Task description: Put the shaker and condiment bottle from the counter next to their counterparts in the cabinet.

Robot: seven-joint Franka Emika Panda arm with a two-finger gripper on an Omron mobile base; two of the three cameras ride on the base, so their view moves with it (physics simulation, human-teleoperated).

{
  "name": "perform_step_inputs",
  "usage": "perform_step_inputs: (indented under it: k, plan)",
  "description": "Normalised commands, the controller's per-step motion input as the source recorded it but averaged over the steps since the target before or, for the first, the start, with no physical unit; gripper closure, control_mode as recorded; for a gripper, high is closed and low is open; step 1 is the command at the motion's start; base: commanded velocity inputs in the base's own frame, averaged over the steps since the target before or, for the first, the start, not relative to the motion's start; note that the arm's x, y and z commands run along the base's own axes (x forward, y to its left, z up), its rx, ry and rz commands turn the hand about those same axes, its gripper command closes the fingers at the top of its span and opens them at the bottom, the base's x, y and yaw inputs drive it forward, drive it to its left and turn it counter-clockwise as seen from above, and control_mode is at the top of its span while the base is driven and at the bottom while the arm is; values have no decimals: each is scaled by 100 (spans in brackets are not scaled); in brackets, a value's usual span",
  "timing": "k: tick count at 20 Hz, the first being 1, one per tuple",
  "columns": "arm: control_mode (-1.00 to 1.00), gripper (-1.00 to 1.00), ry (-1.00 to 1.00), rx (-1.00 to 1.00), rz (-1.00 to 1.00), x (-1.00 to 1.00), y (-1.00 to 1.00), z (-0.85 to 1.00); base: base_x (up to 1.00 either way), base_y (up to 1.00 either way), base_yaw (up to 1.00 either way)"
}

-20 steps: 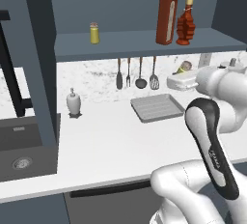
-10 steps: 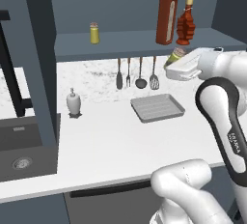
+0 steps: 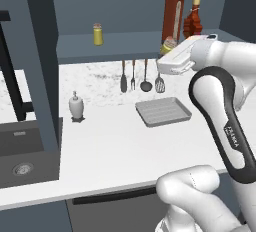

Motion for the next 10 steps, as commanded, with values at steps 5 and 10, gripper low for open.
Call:
perform_step_inputs:
  k: [5,10]
  plan:
    - [-100,100,5,-1,0,41,27,13,0,0,0]
    - [-100,100,6,-9,0,66,17,0,0,0,0]
